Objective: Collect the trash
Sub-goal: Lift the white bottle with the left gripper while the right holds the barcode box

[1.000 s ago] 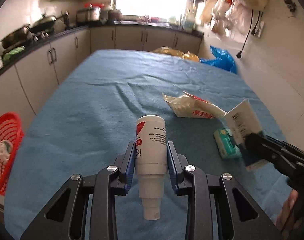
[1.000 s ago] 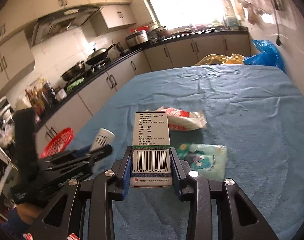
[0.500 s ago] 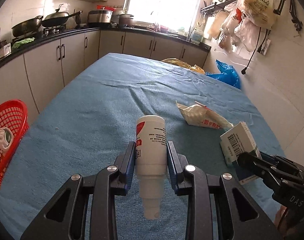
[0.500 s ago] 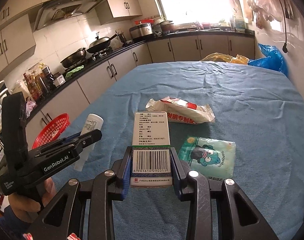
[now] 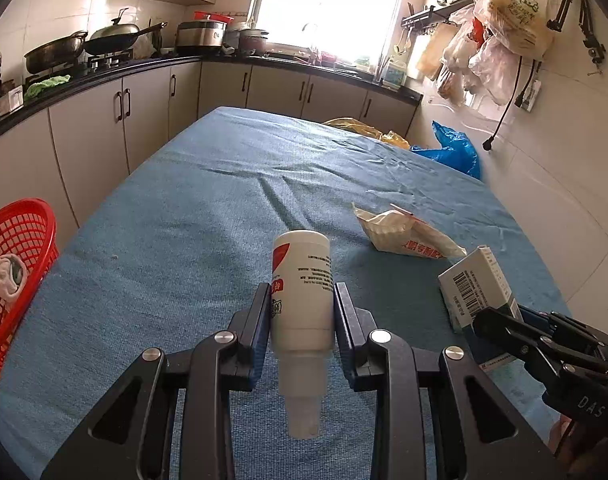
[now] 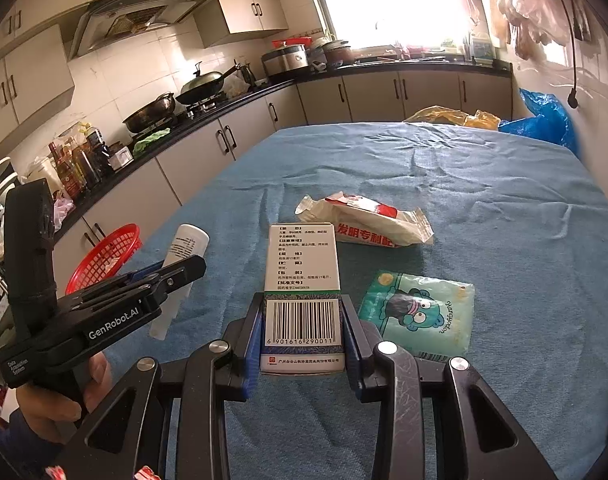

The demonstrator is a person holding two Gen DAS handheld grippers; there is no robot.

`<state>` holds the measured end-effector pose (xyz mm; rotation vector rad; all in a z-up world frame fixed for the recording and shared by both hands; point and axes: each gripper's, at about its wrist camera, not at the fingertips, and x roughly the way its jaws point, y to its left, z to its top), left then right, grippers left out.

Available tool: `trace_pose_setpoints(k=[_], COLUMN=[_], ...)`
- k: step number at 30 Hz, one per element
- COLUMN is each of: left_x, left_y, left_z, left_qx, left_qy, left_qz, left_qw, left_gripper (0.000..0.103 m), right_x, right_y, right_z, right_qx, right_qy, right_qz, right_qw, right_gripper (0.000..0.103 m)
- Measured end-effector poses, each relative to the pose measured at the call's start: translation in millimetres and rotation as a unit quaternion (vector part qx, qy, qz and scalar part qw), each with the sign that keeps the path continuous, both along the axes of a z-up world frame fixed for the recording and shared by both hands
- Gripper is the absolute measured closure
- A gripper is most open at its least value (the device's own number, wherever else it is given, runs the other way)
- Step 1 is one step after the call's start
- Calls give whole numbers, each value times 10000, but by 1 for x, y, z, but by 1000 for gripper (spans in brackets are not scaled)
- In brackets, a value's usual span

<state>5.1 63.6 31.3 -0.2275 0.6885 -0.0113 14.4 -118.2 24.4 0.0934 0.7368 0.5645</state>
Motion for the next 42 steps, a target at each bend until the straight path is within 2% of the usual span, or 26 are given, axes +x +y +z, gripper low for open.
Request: trace_pose_setpoints(k=[42], left_x=[3], left_y=[9], left_z=[-4], left_qx=[6], left_qy=[111], left_qz=[68], left_qw=[9999], left_gripper=[74], right_x=[-4], right_y=[-1], right_z=[1], right_qx=[7], right_qy=[-71], right_qz=[-61], right_qw=[10000], right_gripper=[66])
